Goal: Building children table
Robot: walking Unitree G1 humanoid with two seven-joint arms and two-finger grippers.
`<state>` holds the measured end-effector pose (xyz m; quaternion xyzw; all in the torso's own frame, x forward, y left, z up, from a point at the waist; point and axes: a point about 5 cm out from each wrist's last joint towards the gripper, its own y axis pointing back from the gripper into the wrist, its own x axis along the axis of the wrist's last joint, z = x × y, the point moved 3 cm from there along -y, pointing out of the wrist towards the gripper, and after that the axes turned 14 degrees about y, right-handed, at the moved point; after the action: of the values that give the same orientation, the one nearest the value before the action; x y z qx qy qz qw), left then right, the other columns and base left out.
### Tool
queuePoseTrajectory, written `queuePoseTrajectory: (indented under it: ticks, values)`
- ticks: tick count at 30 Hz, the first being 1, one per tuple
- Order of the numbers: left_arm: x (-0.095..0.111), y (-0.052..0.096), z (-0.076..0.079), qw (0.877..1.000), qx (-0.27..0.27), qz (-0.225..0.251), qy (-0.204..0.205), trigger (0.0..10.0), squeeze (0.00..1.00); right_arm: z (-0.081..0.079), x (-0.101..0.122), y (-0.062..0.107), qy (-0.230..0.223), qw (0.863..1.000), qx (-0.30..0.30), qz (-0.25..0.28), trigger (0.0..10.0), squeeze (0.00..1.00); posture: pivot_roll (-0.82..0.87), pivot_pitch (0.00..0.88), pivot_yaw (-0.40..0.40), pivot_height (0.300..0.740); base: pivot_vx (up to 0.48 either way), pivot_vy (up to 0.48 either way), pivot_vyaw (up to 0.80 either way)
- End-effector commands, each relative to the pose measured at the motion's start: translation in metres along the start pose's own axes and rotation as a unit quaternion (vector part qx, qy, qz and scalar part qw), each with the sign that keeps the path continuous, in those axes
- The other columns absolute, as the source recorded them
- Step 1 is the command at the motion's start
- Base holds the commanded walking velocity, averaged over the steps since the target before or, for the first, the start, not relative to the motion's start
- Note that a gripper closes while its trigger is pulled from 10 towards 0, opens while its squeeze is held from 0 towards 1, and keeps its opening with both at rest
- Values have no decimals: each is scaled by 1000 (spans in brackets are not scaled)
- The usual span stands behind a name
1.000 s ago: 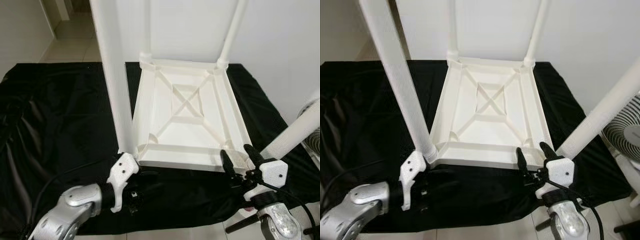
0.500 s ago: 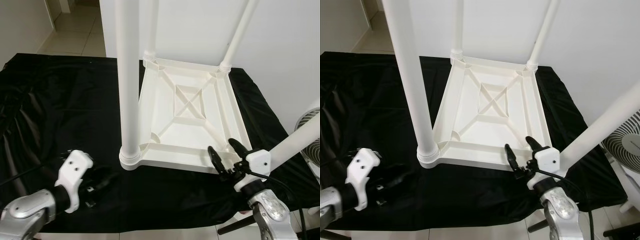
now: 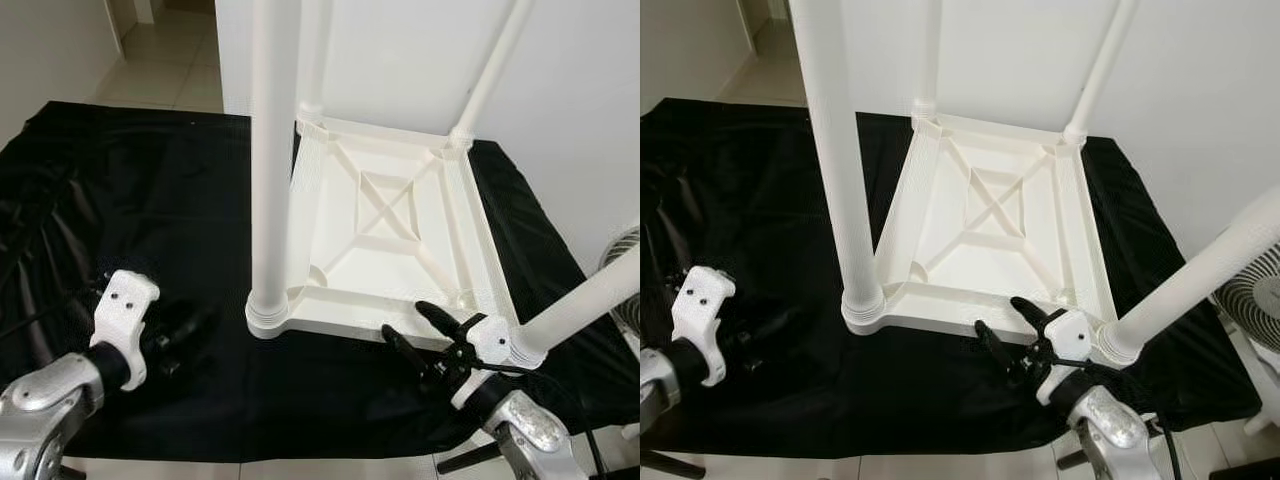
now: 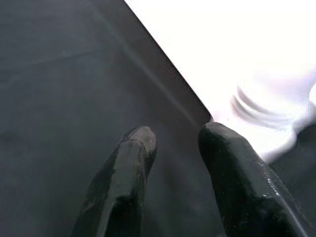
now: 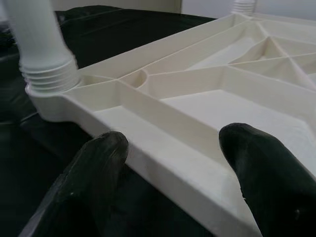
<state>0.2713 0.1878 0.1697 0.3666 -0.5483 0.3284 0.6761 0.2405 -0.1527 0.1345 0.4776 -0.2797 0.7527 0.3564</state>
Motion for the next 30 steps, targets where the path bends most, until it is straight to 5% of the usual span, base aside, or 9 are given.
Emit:
queuePoseTrajectory:
  ticks: [1, 6, 11, 15, 21, 26, 30]
  values:
    - [0, -6, -9, 999, 33, 8, 1, 10000, 0, -2, 0, 4, -4, 1000, 12, -5, 10000, 0, 20, 123, -56, 740, 0, 0, 0]
    - [6, -17, -15, 999, 39, 19, 2, 10000, 0, -4, -1, 7, -5, 1000, 16, -9, 10000, 0, 10, 123, -47, 740, 0, 0, 0]
    - [25, -48, -18, 998, 32, 48, -8, 10000, 0, -9, -3, 16, -8, 1000, 10, -20, 10000, 0, -19, 123, -17, 740, 0, 0, 0]
    - [30, -59, -14, 998, 19, 56, -6, 10000, 0, -11, -5, 22, -4, 1000, -1, -30, 10000, 0, -23, 124, -12, 740, 0, 0, 0]
    - [40, -78, 7, 997, -32, 74, -11, 10000, 0, -6, -12, 33, 7, 995, -81, -57, 10000, 0, -39, 125, -7, 740, 0, 0, 0]
    - [48, -91, 35, 991, -103, 87, -13, 10000, 0, -2, -24, 49, 23, 975, -197, -102, 10000, 0, -40, 118, -11, 740, 0, 0, 0]
    - [50, -93, 45, 987, -130, 89, -20, 10000, 0, -5, -28, 53, 23, 969, -217, -114, 10000, 0, -41, 116, -10, 740, 0, 0, 0]
